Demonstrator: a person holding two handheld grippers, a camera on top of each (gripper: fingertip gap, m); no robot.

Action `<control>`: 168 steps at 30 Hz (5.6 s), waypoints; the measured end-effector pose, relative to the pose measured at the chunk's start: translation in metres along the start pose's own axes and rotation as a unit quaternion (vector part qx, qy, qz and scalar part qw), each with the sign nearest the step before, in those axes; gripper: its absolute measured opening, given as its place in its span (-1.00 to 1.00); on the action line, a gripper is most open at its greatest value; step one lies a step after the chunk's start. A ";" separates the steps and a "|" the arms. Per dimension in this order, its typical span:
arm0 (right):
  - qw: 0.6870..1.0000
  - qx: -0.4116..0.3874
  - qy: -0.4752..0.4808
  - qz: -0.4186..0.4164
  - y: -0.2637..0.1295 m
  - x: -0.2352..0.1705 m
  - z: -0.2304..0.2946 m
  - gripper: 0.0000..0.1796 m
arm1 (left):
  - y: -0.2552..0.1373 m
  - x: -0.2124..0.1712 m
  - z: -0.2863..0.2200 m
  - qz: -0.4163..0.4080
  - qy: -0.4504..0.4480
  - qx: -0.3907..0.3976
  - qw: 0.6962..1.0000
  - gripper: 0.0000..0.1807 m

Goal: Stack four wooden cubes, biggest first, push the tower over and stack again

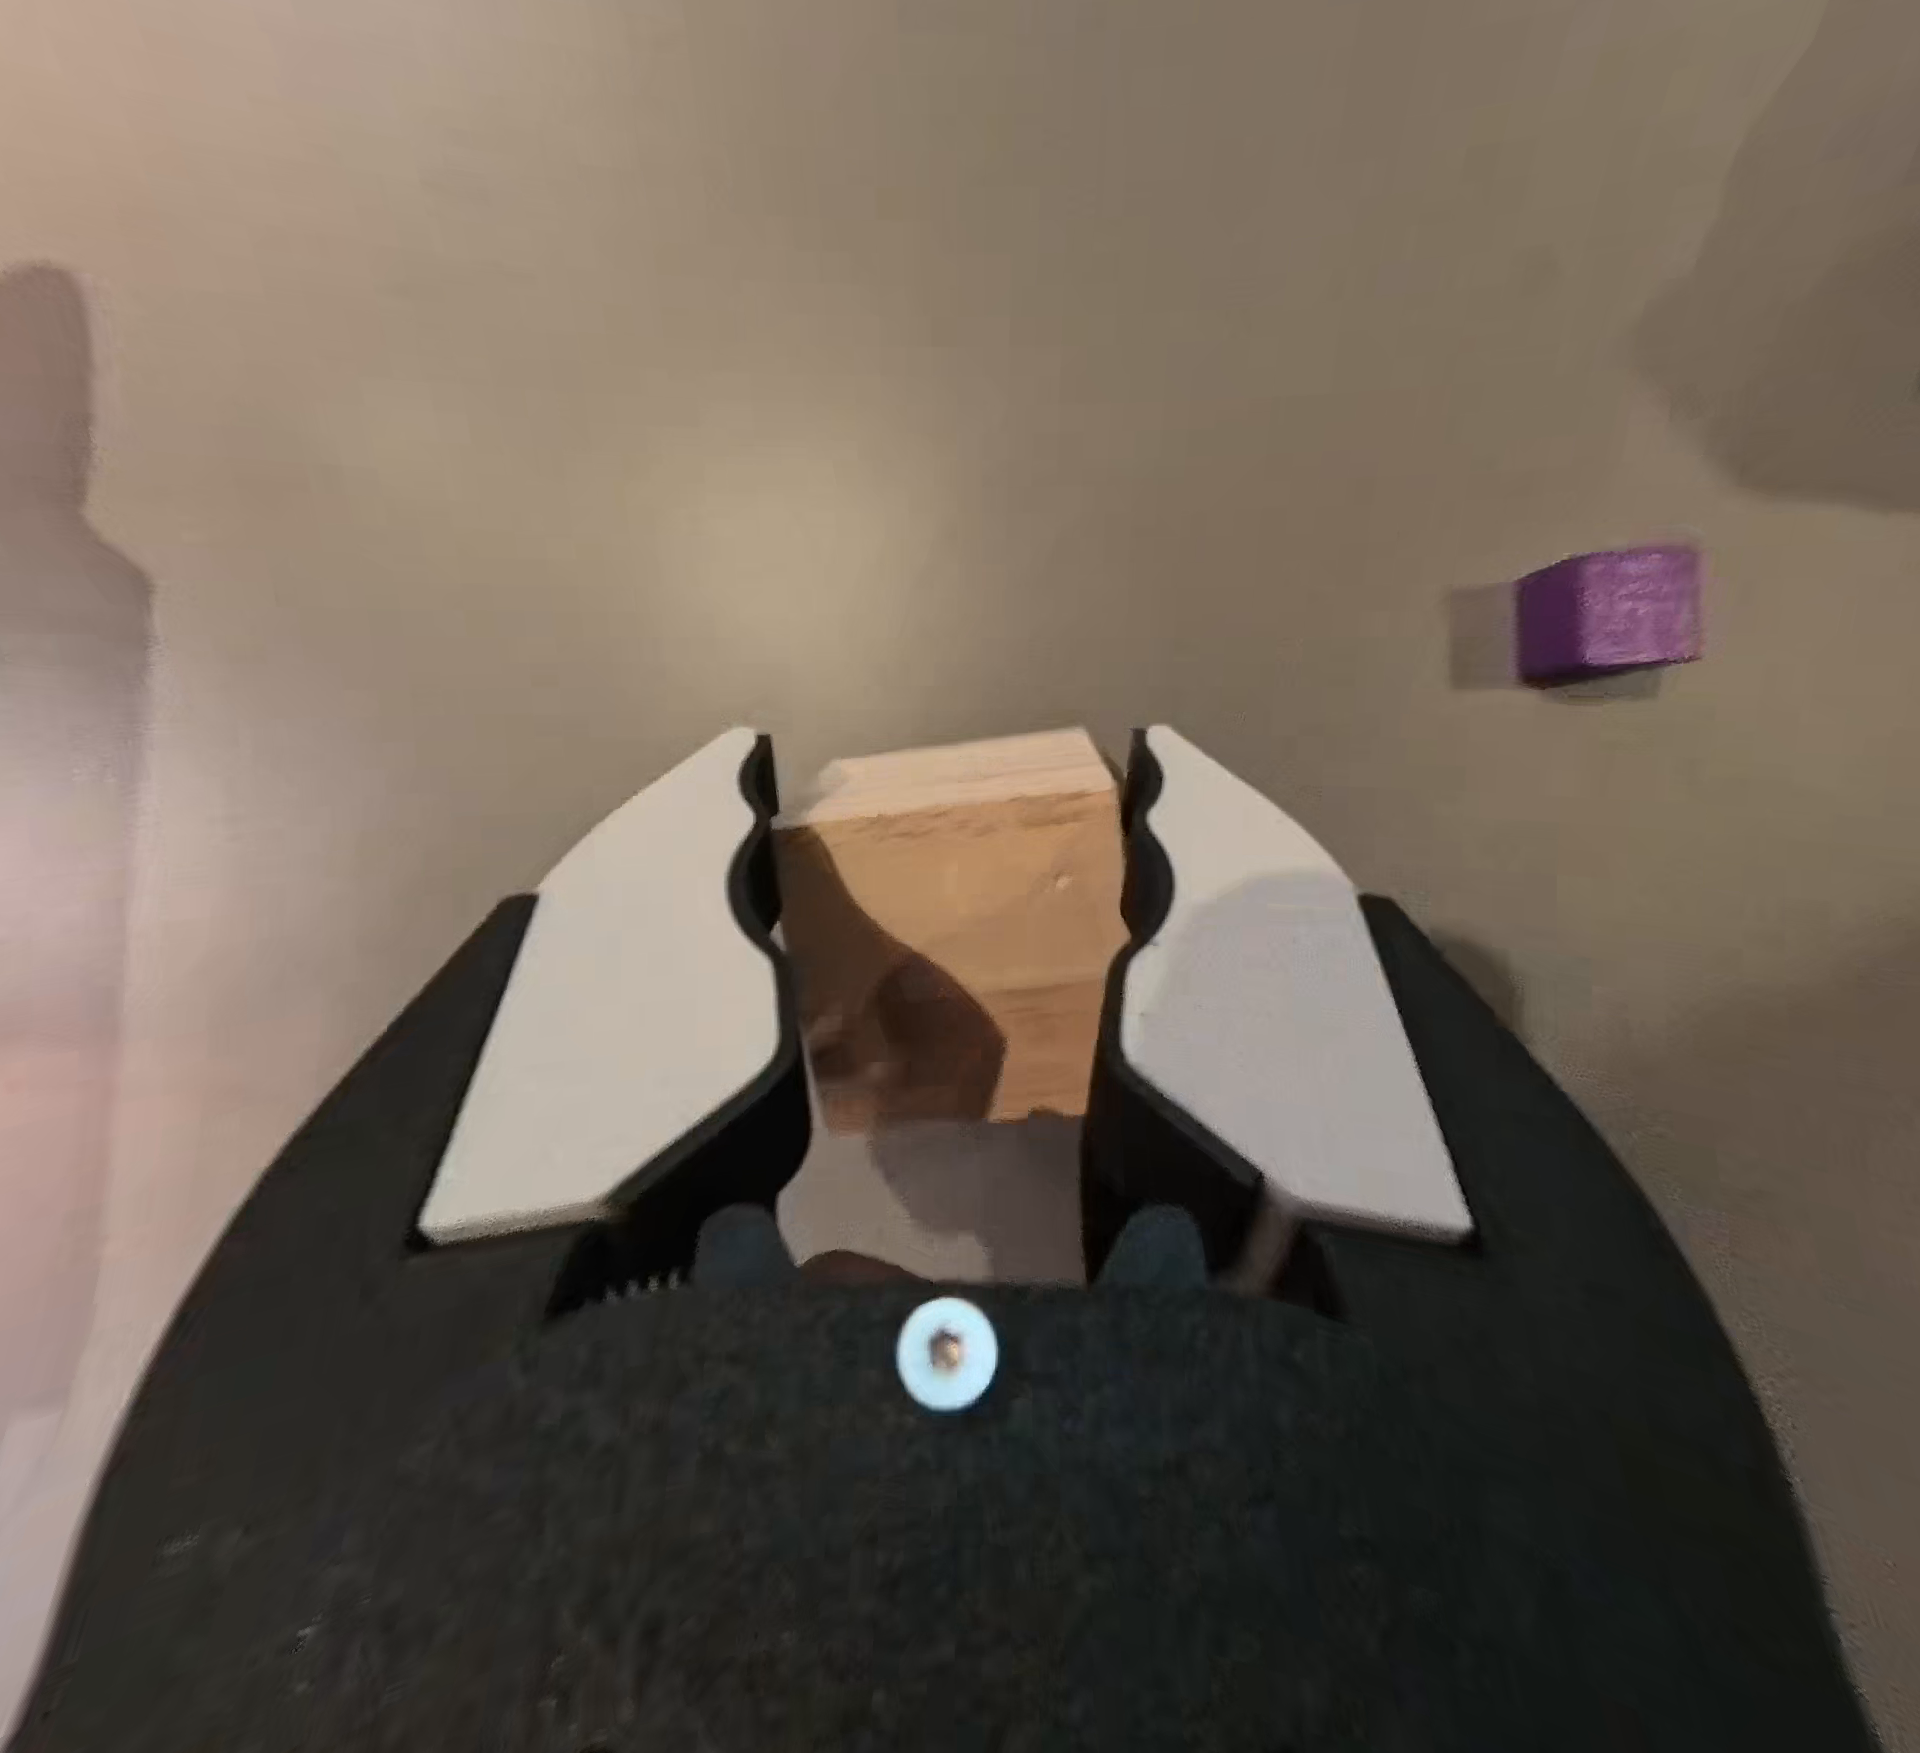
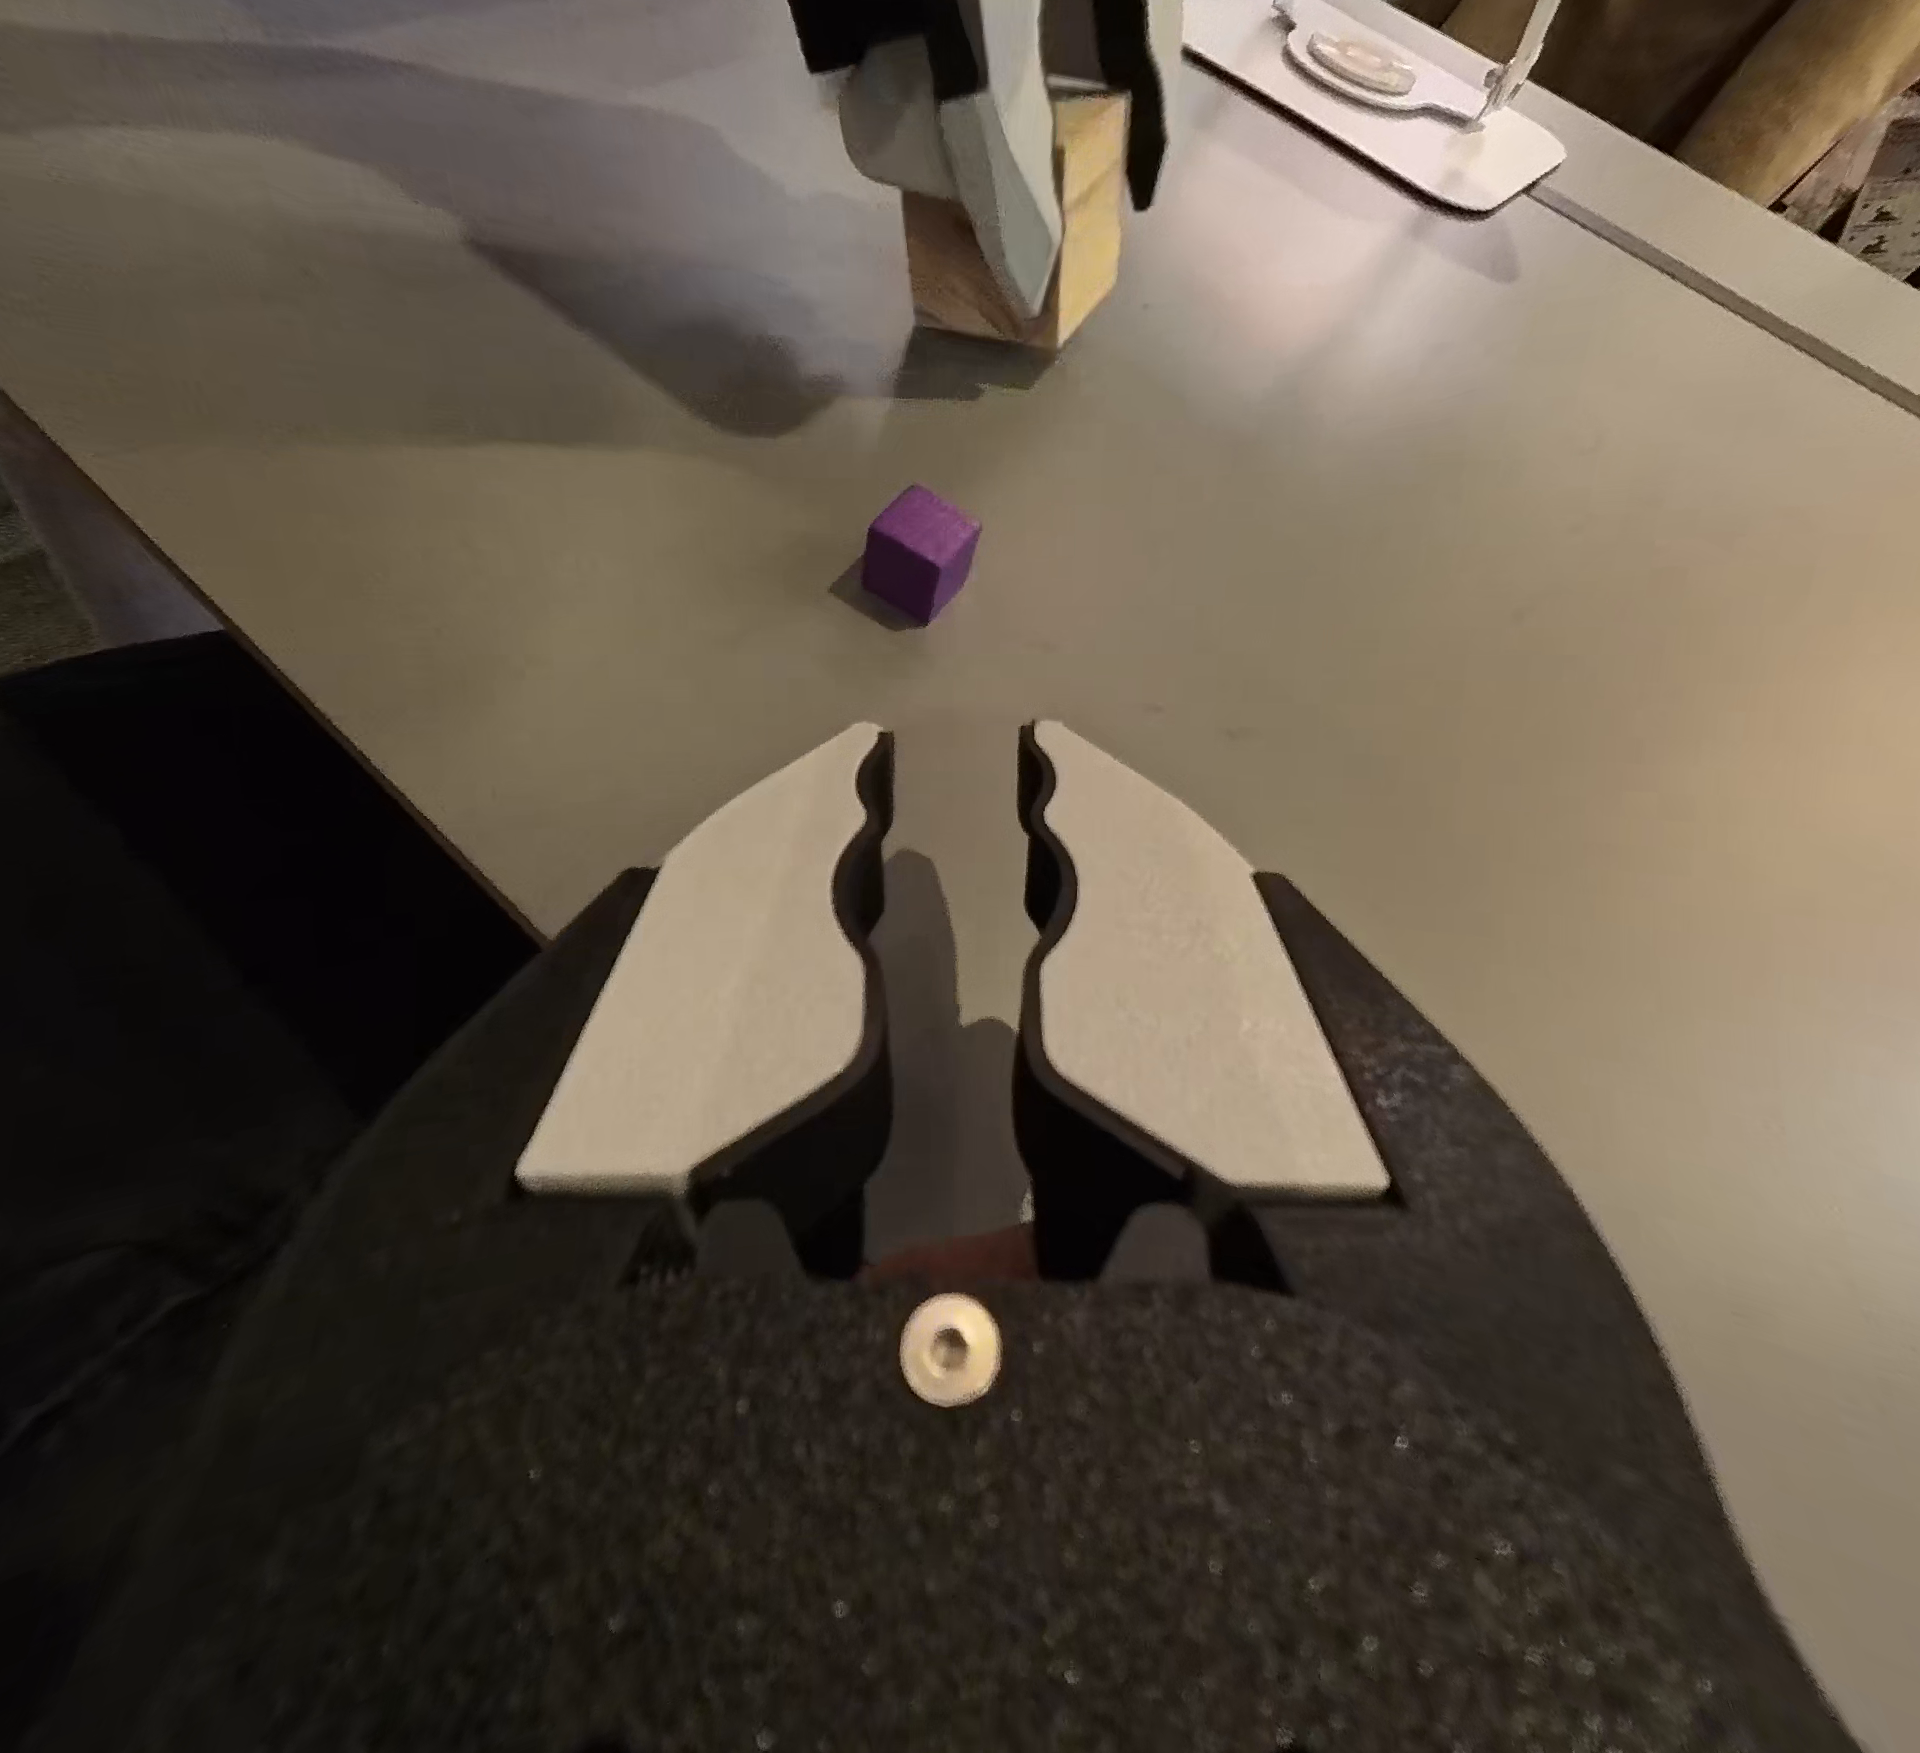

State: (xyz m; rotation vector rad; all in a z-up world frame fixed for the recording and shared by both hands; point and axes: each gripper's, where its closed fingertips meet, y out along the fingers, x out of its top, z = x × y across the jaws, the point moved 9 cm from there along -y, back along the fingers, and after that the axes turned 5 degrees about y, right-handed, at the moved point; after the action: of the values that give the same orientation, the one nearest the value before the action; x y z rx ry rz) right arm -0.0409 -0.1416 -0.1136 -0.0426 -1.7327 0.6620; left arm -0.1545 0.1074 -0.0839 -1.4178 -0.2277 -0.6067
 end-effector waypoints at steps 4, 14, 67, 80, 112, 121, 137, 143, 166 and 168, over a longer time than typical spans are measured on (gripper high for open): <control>1.000 -0.001 -0.005 -0.004 -0.001 0.004 0.001 -0.75 | -0.009 0.004 0.002 -0.016 -0.010 -0.005 1.000 -0.19; 1.000 0.008 -0.012 0.001 0.002 0.001 0.004 -0.75 | -0.143 -0.060 0.041 -0.133 -0.158 0.209 0.956 -0.29; 0.999 -0.013 -0.050 -0.007 -0.006 0.005 0.005 -0.80 | -0.171 -0.094 -0.134 -0.264 -0.330 0.460 0.781 -0.20; 0.997 -0.018 -0.073 -0.001 -0.002 0.003 0.008 -0.81 | -0.131 -0.122 0.075 0.113 -0.173 0.188 0.960 -0.17; 0.996 -0.020 -0.086 0.000 -0.005 0.006 0.011 -0.82 | -0.060 0.035 0.010 0.202 0.018 -0.005 0.979 -0.50; 0.996 -0.022 -0.086 -0.009 -0.009 0.010 0.011 -0.82 | -0.036 0.030 0.010 0.208 -0.004 -0.020 0.978 -0.50; 0.997 -0.015 -0.081 -0.002 -0.006 0.007 0.010 -0.82 | -0.103 0.002 0.050 0.116 -0.089 0.113 0.983 -0.18; 0.996 -0.012 -0.086 0.004 -0.003 0.005 0.012 -0.82 | -0.080 -0.078 0.080 0.182 -0.167 0.130 0.960 -0.19; 0.996 -0.012 -0.092 0.013 0.001 0.002 0.011 -0.82 | -0.118 0.023 0.035 0.110 0.017 0.020 0.994 -0.70; 0.996 -0.013 -0.091 0.011 0.000 0.002 0.011 -0.82 | -0.115 0.034 0.025 0.119 0.036 0.007 0.992 -0.70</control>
State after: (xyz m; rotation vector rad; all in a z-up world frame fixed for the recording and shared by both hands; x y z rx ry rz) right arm -0.0512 -0.1453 -0.1127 -0.0194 -1.9180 0.6766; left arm -0.1809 0.1189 0.0347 -1.3814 -0.0044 -0.4577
